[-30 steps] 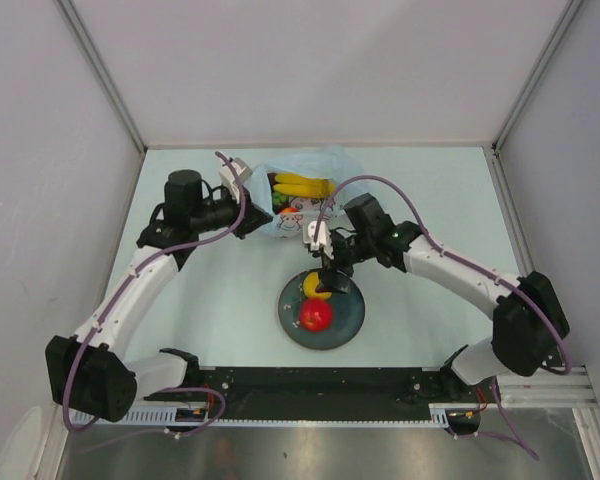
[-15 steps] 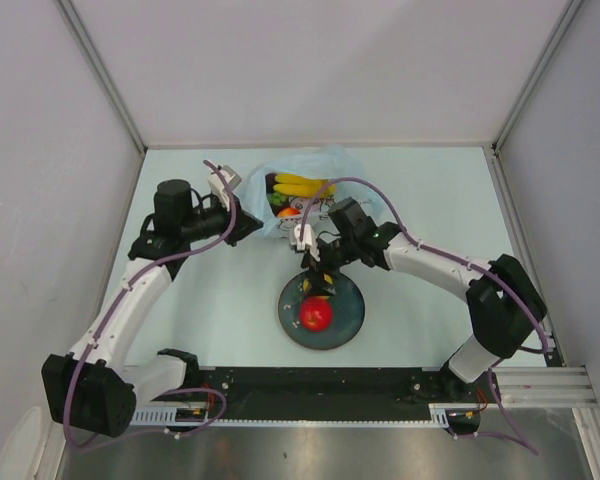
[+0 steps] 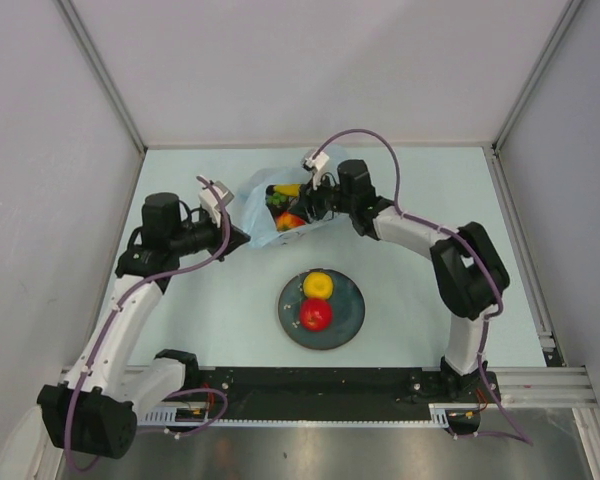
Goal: Take the fake fruits out of the plastic bag
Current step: Take out the fake fruit from the plastic bag.
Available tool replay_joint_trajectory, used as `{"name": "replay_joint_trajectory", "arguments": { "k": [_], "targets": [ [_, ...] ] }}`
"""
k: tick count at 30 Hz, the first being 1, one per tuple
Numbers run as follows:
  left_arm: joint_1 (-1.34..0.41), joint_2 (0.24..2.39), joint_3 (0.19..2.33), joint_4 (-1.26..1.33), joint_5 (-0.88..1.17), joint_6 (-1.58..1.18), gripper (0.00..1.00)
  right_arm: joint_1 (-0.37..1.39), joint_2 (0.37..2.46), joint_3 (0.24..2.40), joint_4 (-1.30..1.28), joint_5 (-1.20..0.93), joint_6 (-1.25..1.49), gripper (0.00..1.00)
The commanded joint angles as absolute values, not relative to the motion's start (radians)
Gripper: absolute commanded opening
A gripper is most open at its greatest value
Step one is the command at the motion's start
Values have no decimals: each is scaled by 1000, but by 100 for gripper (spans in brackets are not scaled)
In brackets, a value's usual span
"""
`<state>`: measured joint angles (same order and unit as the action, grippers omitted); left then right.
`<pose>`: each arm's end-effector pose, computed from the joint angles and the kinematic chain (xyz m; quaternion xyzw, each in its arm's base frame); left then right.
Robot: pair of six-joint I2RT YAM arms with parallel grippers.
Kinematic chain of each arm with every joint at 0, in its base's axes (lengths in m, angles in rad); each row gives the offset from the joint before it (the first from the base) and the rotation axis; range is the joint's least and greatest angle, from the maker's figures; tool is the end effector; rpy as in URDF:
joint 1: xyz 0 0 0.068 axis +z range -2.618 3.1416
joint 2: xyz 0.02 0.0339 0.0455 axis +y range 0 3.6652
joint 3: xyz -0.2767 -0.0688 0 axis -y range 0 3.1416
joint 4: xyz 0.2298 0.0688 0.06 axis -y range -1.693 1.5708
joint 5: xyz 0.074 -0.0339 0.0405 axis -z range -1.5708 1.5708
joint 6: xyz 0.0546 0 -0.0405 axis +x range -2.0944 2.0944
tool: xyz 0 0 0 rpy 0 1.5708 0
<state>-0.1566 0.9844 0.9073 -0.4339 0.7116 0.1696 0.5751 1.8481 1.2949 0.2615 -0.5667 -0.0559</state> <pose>0.1932 -0.0666 0.3297 0.3051 0.7695 -0.2975 0.4757 0.3514 0.2627 0.2754 -0.3977 0.6806 0.3639 0.4963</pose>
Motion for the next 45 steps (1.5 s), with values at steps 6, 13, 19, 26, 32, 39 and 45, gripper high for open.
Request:
{"name": "replay_joint_trajectory", "arguments": {
  "k": [6,13,19,26,32,39,45],
  "targets": [
    [-60,927,965,-549,670,317,0,759,1996,1364,218,-347,-80,47],
    [-55,900,1003,-770,612,492,0,776,2023,1393,347,-192,-104,48],
    [-55,881,974,-819,600,503,0,739,2077,1485,373,-26,-75,50],
    [-55,850,957,-874,572,572,0,741,2161,1586,334,75,-86,60],
    [-55,870,963,-827,621,535,0,753,2200,1621,236,43,-106,81],
    [-55,893,977,-786,630,526,0,752,2206,1595,184,40,-110,81],
    [-55,908,971,-756,653,502,0,736,2217,1582,178,11,-139,73]
  ]
}}
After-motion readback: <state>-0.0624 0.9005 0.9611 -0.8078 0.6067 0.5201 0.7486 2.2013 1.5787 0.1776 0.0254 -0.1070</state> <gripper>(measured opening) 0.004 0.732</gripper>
